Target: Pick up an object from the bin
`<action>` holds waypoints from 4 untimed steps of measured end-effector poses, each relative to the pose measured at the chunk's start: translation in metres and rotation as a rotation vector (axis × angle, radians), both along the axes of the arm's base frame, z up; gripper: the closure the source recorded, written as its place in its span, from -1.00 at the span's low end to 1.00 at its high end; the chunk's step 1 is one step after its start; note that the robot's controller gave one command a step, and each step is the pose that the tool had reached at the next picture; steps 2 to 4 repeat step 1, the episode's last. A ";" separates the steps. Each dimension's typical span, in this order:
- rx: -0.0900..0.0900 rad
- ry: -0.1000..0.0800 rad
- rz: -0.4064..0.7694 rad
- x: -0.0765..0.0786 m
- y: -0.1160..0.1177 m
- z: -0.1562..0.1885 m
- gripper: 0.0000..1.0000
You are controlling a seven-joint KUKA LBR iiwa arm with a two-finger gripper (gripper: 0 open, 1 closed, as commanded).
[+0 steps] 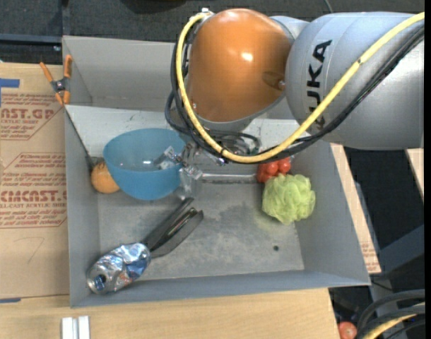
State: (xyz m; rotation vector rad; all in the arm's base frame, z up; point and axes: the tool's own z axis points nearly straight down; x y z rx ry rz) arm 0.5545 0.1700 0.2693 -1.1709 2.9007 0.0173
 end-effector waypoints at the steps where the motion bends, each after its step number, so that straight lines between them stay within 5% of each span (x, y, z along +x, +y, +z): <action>1: 0.001 0.004 -0.003 -0.006 0.004 -0.017 1.00; 4: 0.001 0.004 -0.003 -0.006 0.004 -0.017 1.00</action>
Offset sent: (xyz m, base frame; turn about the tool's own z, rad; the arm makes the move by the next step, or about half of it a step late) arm 0.0158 -0.0002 -0.0085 0.2429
